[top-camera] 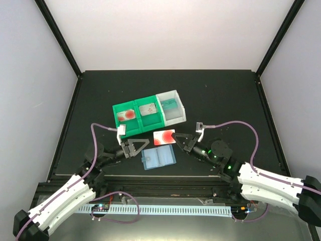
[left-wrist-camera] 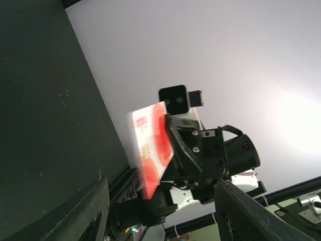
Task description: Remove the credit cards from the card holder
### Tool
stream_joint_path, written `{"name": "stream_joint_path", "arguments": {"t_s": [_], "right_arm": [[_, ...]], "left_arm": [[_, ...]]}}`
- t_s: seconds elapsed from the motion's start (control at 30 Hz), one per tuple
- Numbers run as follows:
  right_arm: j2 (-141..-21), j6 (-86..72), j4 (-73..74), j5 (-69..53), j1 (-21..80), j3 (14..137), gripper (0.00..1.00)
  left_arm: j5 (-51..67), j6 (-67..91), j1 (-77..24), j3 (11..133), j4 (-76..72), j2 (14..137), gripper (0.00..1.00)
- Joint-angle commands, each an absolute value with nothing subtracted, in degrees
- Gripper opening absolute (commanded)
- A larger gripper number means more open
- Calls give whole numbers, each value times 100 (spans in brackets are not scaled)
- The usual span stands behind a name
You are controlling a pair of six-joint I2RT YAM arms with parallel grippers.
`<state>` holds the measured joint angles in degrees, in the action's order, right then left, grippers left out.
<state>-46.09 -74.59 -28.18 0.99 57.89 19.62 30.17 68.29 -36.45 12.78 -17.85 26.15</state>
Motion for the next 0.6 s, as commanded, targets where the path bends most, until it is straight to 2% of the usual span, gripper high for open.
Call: {"name": "stream_joint_path", "arguments": {"t_s": [0.0,0.33,0.47,0.57], "right_arm": [[-4982,-7977,-3818,212,5844,1875,1],[-5427,-8111,-4169,282,5936,2024,1],[-5584,-8127,-4247,249,5946,2078,1],[-5725,-8169,-4427,175,5950,2092,1]], "left_arm": [[2955,7171,-3652,1307,-2433,2658,59],[2915,7549,-3686,1092,-2568,2757,54],[2897,7587,-3683,1083,-2579,2783,49],[2940,7872,-3683,968,-2880,2932,37]]}}
